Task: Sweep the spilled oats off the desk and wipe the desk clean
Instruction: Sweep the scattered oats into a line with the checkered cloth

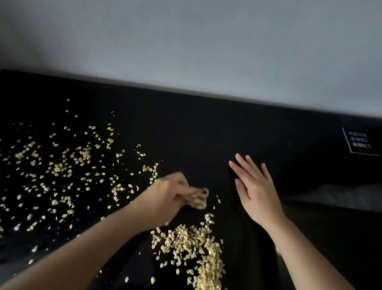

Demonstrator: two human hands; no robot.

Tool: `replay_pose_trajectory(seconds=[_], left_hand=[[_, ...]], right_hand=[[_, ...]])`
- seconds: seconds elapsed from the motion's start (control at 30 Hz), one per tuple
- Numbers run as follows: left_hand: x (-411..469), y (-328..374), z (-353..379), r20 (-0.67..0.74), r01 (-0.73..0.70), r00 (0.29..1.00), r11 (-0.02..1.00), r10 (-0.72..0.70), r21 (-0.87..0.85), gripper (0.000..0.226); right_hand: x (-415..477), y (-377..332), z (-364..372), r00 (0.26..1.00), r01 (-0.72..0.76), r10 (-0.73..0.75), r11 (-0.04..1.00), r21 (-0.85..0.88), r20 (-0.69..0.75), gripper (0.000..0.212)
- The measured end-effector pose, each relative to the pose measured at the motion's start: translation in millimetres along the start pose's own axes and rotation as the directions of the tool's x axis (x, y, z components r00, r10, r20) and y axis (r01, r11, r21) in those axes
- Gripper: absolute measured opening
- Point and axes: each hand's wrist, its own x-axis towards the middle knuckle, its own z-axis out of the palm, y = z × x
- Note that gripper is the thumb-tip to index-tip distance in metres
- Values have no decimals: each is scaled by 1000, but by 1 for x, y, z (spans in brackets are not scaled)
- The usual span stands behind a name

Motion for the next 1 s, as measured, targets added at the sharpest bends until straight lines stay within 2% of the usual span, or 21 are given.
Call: replay_pose_trajectory(seconds=[0.07, 0.13, 0.23, 0.43, 0.53, 0.63, 0.73, 0.8, 0.9, 1.0], left_hand=[[24, 0, -1, -135, 46, 990, 997, -37, 64, 39], [46, 3, 11, -181, 46, 983, 993, -25, 113, 38], [56, 10, 36, -117, 5, 993, 976, 21, 216, 44], [8, 20, 63, 43, -214, 976, 924, 212, 317, 48], [-18, 22, 71, 101, -254, 967, 934, 235, 251, 50], [-36, 23, 69, 106, -176, 981, 977, 163, 123, 46], [-48, 17, 46, -62, -59, 996, 996, 64, 71, 47], [-48, 3, 20, -224, 17, 975, 998, -4, 55, 47], [-37, -28, -25, -422, 139, 900, 990, -112, 34, 42], [-18, -59, -65, -574, 280, 795, 958, -196, 62, 38]], right_hand=[[-12, 0, 1, 1000, -27, 27, 999, -17, -8, 46], [-22, -2, 1, 998, -65, 64, 997, -45, -26, 46], [-38, -5, 3, 992, -125, 123, 989, -74, -32, 47], [-59, -7, 5, 991, -136, 135, 987, -80, -18, 48], [-57, -14, 4, 986, -164, 167, 981, -101, 15, 51], [-50, -27, 2, 988, -115, 125, 987, -108, 90, 52], [-27, -42, 3, 982, -72, 92, 990, -123, 166, 53], [-5, -50, 7, 978, -65, 95, 985, -162, 187, 53], [32, -62, 17, 980, -24, 62, 980, -198, 187, 54], [68, -74, 28, 982, -4, 49, 971, -238, 182, 54]])
